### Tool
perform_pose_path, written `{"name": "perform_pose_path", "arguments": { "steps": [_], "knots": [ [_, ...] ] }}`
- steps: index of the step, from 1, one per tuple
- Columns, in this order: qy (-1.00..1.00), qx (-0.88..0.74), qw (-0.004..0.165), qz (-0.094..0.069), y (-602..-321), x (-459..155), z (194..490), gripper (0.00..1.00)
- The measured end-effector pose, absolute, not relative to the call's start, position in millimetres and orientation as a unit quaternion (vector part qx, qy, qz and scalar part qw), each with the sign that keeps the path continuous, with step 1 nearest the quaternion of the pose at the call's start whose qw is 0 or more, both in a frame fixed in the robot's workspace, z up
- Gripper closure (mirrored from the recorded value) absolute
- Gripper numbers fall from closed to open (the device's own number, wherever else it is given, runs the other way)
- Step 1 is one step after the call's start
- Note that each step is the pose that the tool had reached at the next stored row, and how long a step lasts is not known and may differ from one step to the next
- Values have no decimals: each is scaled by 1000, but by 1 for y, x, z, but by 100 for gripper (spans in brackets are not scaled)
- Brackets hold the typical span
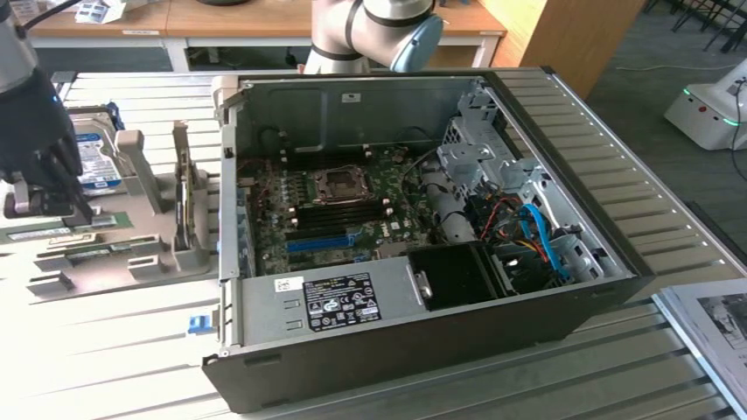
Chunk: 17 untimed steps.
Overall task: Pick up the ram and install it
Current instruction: 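Pick up the ram and move it above insertion slot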
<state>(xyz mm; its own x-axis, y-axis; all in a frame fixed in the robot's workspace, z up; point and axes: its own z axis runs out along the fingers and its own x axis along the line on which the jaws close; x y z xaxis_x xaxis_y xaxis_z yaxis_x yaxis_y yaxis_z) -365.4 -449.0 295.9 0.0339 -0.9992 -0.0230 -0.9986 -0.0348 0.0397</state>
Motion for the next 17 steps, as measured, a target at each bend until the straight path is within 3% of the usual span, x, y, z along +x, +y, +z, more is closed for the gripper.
{"name": "perform_pose_path", "arguments": {
  "steps": [17],
  "knots": [
    [-695,719,7,-23,-449,-365,326,89]
  ]
}}
